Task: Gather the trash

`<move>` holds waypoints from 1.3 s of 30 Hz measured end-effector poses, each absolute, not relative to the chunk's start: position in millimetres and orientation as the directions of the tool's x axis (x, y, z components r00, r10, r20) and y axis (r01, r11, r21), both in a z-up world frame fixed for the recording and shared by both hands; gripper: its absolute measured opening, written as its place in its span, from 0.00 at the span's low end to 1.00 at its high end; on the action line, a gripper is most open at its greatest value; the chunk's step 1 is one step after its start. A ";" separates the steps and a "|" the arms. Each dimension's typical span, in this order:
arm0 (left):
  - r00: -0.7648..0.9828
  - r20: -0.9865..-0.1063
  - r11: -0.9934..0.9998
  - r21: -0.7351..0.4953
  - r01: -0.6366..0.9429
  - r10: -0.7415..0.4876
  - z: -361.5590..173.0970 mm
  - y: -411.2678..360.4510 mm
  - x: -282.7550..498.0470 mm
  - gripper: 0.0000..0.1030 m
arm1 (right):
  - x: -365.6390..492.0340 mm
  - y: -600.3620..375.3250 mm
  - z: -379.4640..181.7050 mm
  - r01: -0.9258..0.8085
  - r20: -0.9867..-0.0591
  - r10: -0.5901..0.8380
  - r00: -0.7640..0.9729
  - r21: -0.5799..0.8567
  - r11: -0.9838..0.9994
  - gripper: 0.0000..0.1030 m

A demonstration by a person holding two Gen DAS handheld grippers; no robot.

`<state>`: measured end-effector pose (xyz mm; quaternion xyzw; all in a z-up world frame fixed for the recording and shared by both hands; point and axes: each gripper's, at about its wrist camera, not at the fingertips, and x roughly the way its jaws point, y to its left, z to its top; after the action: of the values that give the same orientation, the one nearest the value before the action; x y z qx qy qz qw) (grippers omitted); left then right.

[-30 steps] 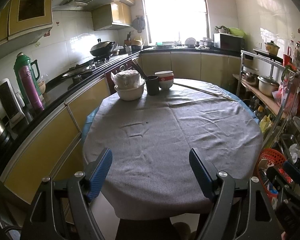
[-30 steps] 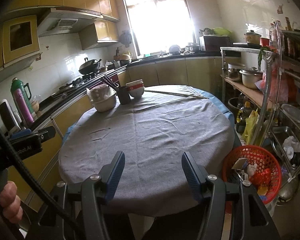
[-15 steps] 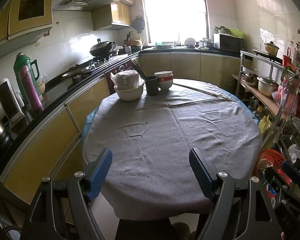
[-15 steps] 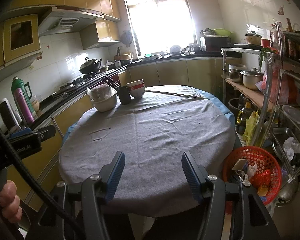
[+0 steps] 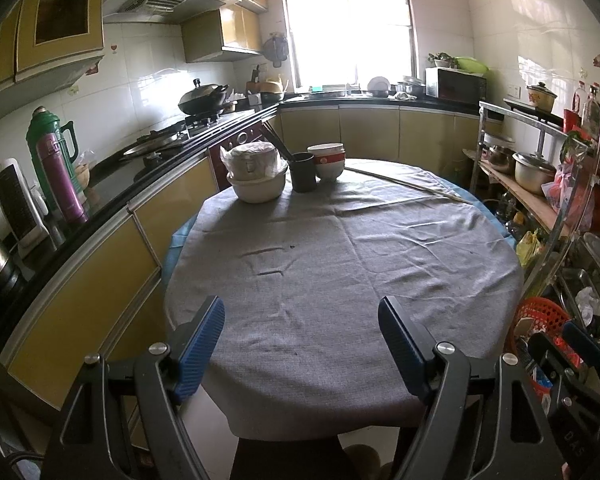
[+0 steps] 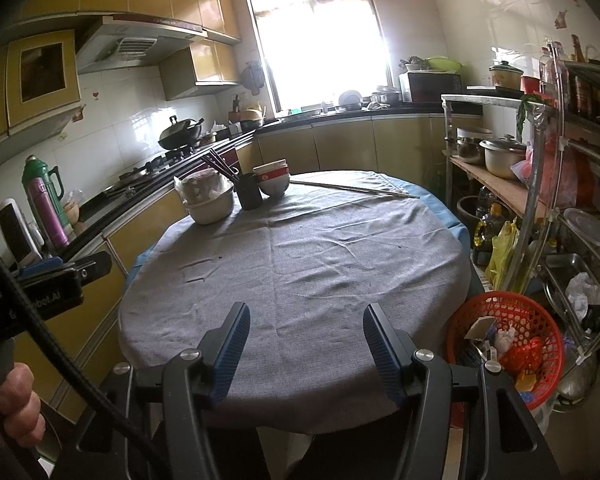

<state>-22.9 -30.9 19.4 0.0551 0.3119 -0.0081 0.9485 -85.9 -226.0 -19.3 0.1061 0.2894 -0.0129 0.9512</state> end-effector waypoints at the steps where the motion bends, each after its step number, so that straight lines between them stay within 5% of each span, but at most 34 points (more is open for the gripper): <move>1: 0.805 -0.593 0.994 0.099 0.052 0.017 19.2 -30.9 -22.7 0.77 | -85.8 -225.7 -19.1 0.086 -0.553 0.037 0.832 0.194 0.977 0.61; 39: 0.803 -0.596 0.993 0.106 0.050 0.023 14.3 -32.2 -22.7 0.77 | -84.6 -224.1 -23.0 0.089 -0.549 0.037 0.835 0.202 0.975 0.61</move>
<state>-22.7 -32.2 14.3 0.0584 0.3141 -0.0072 0.9476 -84.6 -224.1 -23.0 0.1101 0.2871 -0.0136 0.9515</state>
